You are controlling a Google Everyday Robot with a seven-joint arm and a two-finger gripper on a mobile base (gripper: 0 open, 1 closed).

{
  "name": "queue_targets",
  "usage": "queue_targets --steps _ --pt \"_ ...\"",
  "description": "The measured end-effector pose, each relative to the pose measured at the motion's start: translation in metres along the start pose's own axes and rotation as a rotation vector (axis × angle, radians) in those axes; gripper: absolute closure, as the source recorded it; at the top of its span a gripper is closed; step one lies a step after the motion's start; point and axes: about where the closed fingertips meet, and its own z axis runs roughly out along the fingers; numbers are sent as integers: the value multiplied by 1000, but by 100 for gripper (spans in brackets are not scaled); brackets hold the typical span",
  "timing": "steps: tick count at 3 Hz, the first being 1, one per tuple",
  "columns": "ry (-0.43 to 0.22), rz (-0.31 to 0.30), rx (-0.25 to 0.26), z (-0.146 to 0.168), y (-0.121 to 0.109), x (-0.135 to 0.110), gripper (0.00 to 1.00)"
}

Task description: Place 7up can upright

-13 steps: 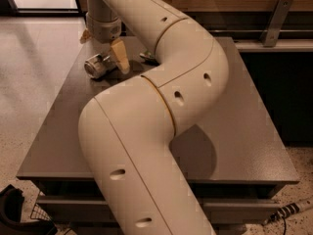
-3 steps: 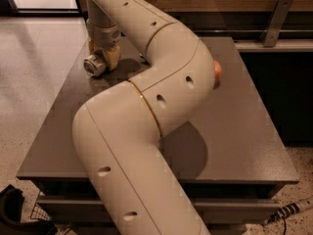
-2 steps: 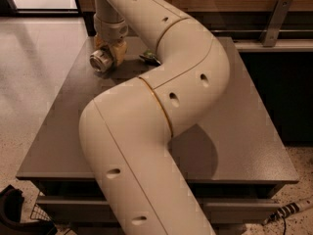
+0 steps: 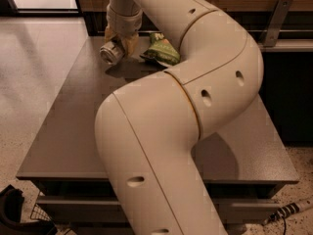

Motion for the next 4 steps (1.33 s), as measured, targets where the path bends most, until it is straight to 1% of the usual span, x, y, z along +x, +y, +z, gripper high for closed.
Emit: queue_targets --steps 1,2,3,4 --pt "-24 -27 -43 -18 -12 -9 100" --pt "-63 -64 -103 -43 -36 -19 100" --pt "-92 -102 -143 -57 -50 -24 100" --pt "-151 -187 -206 -77 -56 -31 100"
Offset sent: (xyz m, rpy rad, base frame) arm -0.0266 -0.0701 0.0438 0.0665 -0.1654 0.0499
